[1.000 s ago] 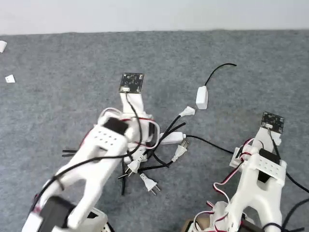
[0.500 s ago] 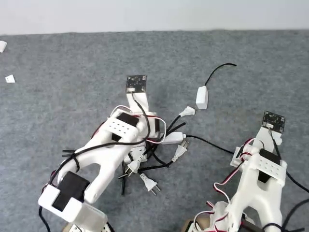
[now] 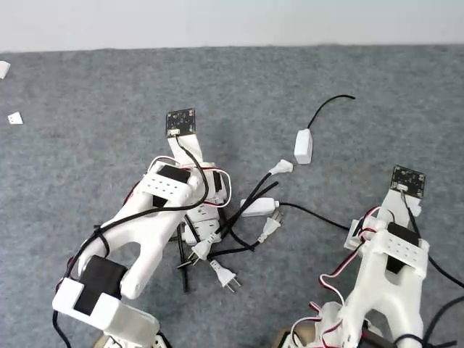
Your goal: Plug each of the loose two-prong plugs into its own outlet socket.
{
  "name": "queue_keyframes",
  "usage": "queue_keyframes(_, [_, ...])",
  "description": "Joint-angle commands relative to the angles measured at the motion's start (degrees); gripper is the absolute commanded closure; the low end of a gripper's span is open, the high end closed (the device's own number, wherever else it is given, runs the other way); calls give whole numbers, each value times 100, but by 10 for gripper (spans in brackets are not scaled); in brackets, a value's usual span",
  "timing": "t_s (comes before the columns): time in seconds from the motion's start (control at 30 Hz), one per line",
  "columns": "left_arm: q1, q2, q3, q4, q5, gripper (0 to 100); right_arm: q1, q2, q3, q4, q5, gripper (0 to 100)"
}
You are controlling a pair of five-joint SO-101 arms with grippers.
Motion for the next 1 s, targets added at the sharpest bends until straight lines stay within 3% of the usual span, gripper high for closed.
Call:
queue_keyframes(0.0, [79, -53, -338, -141, 44, 913, -57, -4, -299, -75, -18, 855])
queue_keyframes(0.17, [299, -44, -585, -114, 123, 912, -66, -4, -290, -75, -18, 855])
queue_keyframes(0.27, [299, -44, -629, -123, 545, 905, -110, -4, -290, -75, -18, 855])
queue_keyframes(0.47, [290, -35, -497, 44, 976, 773, -110, -4, -290, -75, -9, 855])
queue_keyframes(0.67, [281, 62, -374, 70, 1099, 761, -110, -4, -290, -75, -9, 855])
queue_keyframes(0.97, [123, 1248, -1534, 1389, 1099, 761, -110, -4, -299, -75, -9, 855])
